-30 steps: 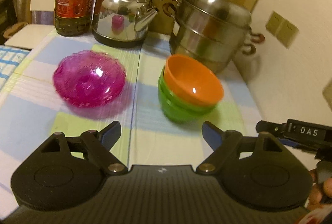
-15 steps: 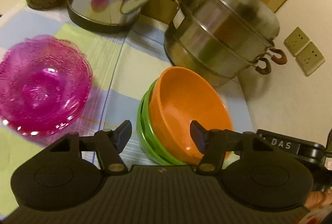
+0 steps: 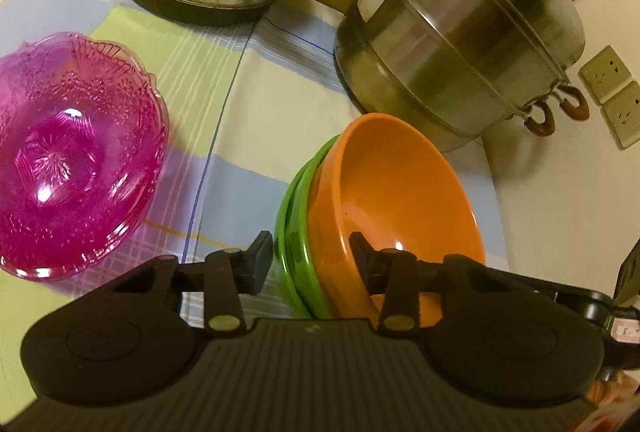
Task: Organize plates and bowls
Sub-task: 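Lift the orange and green bowl stack with both grippers toward the pink plates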
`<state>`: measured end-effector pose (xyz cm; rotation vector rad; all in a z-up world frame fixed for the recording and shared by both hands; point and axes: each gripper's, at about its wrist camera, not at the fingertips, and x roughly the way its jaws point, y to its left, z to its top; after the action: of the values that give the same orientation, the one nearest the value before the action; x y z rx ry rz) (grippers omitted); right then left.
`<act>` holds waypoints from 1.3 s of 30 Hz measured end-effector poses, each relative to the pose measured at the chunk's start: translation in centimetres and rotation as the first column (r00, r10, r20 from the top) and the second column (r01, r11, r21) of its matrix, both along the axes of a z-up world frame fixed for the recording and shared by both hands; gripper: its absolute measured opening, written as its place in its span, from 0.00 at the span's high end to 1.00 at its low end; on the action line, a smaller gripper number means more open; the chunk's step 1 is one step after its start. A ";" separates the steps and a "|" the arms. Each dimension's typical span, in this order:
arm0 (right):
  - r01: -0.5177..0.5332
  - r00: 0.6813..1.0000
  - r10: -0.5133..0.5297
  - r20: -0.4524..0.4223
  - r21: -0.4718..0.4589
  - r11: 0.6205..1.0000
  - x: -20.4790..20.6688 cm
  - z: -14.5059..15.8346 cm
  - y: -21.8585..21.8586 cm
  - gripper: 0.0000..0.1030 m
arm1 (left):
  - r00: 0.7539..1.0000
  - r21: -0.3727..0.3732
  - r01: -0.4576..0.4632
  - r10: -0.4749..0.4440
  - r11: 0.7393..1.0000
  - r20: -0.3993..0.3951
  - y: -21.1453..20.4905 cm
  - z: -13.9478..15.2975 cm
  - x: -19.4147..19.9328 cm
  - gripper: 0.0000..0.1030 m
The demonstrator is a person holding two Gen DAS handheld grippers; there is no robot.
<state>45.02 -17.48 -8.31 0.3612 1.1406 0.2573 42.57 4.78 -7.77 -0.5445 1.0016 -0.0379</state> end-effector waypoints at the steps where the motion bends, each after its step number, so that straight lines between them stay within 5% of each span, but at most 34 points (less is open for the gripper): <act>1: -0.002 1.000 0.002 -0.003 0.001 1.000 0.1 -0.1 0.0 0.66 | 1.000 0.010 0.008 -0.008 1.000 -0.004 -0.1 0.0 0.2 0.66; 5: 0.003 1.000 -0.003 -0.015 0.003 1.000 0.3 -0.3 0.0 0.74 | 0.999 0.037 0.044 -0.043 0.998 -0.027 -0.2 -0.2 0.9 0.69; 16: 0.013 1.000 -0.013 -0.014 -0.032 0.999 -0.7 0.1 0.5 0.77 | 0.993 0.102 0.116 -0.112 0.988 -0.044 -0.9 0.1 0.5 0.73; 39: -0.055 0.998 0.055 0.013 -0.009 0.998 -12.4 3.6 4.2 0.77 | 0.999 0.128 0.038 -0.038 0.991 -0.003 4.0 4.3 -13.4 0.73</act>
<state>32.60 -13.30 -4.75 0.3206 1.1389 0.3025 29.16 8.82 -3.50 -0.4078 1.0076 -0.0072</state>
